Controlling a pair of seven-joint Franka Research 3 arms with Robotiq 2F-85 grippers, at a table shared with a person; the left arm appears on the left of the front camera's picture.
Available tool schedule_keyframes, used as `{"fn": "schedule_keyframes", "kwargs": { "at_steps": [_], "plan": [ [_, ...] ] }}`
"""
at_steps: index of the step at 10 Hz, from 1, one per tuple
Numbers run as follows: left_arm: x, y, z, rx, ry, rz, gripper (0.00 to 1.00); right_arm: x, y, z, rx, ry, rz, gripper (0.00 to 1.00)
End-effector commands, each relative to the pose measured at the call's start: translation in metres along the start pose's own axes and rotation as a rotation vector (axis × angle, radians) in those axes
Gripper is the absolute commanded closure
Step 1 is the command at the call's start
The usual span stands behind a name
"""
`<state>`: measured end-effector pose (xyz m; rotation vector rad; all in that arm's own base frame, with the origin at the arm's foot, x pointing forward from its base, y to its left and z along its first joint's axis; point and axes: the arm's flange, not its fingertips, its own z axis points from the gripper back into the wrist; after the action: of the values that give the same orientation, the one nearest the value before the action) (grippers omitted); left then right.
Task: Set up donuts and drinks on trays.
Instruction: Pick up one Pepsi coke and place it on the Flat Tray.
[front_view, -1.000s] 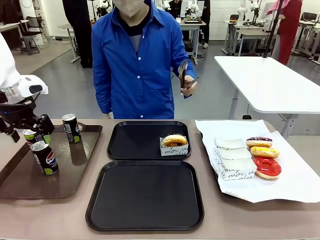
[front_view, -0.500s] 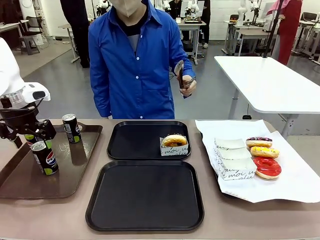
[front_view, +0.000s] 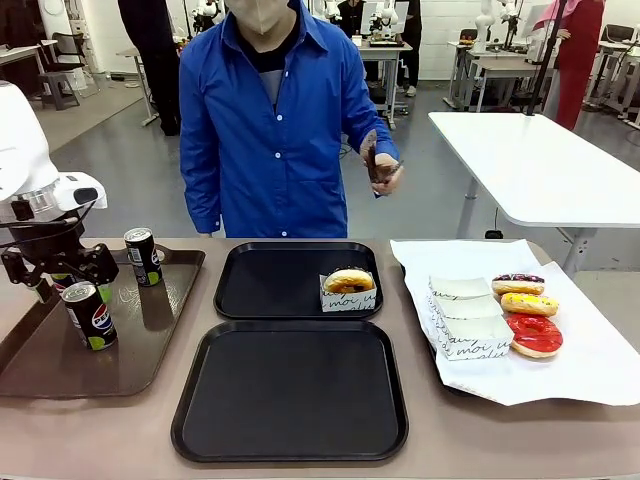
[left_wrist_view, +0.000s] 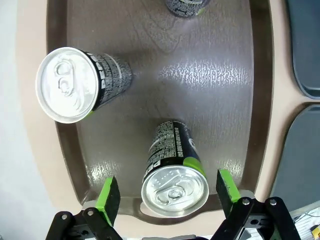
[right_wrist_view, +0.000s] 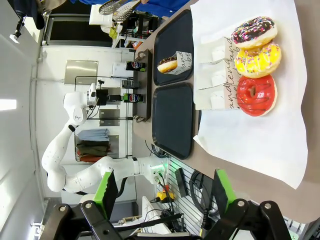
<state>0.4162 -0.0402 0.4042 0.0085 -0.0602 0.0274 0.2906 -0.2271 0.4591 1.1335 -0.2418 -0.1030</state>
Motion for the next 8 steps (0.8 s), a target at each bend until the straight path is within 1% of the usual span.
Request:
{"fn": "schedule_keyframes", "kwargs": {
  "at_steps": [1, 4, 8],
  "plan": [
    [0.005, -0.004, -0.001, -0.042, 0.002, 0.016, 0.0, 0.0, 0.0, 0.001, 0.016, -0.001, 0.01, 0.0],
    [0.015, -0.002, -0.007, -0.042, 0.044, 0.021, 0.0, 0.0, 0.0, 0.001, 0.016, -0.001, 0.01, 0.0],
    [0.016, 0.001, -0.022, -0.038, 0.072, 0.026, 0.0, 0.0, 0.0, 0.001, 0.016, -0.001, 0.01, 0.0]
  ]
}}
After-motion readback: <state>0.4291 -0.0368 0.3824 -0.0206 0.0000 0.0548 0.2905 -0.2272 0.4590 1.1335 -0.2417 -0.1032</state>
